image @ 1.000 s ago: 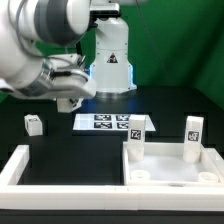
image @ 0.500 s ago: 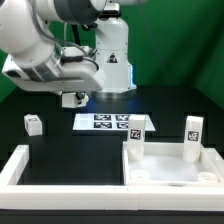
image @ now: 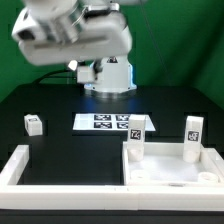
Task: Assemble square table
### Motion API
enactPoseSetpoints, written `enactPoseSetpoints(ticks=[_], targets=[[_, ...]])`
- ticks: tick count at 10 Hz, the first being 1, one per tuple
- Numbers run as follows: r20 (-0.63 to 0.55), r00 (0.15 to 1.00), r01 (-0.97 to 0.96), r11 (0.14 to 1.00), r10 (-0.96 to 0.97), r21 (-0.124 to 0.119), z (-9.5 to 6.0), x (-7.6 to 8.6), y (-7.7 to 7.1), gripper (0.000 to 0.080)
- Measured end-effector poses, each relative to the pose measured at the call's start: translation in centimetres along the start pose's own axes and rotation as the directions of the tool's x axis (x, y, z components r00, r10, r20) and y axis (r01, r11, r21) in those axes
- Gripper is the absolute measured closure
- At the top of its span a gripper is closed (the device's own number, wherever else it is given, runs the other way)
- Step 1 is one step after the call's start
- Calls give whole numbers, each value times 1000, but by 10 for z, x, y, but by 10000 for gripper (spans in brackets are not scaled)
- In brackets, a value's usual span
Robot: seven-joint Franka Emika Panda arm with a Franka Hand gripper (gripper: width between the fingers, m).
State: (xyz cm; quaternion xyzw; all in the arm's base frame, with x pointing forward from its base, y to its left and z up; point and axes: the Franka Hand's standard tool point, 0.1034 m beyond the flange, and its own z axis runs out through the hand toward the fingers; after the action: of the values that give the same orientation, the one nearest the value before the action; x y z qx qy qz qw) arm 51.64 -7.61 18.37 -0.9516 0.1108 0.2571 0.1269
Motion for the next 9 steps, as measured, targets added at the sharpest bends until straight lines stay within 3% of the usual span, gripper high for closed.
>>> enactPoseSetpoints(ticks=[3,4,5,6,7,8,9], targets=[[-189,982,-1,1000,0,-3,1,4,1,509],[-256,967,-16,1000,9,-26,-6,9,-3,509],[-353,935,-10,994,-29,-109,-25,21,-31,509],[-412,907,32,988,-91,-149,-41,31,-68,509],[-444,890,37,987,-102,-154,-49,40,-89,509],[-535,837,36,987,-115,-155,-59,59,-111,509],[-637,758,52,986,-141,-156,-57,70,-128,509]])
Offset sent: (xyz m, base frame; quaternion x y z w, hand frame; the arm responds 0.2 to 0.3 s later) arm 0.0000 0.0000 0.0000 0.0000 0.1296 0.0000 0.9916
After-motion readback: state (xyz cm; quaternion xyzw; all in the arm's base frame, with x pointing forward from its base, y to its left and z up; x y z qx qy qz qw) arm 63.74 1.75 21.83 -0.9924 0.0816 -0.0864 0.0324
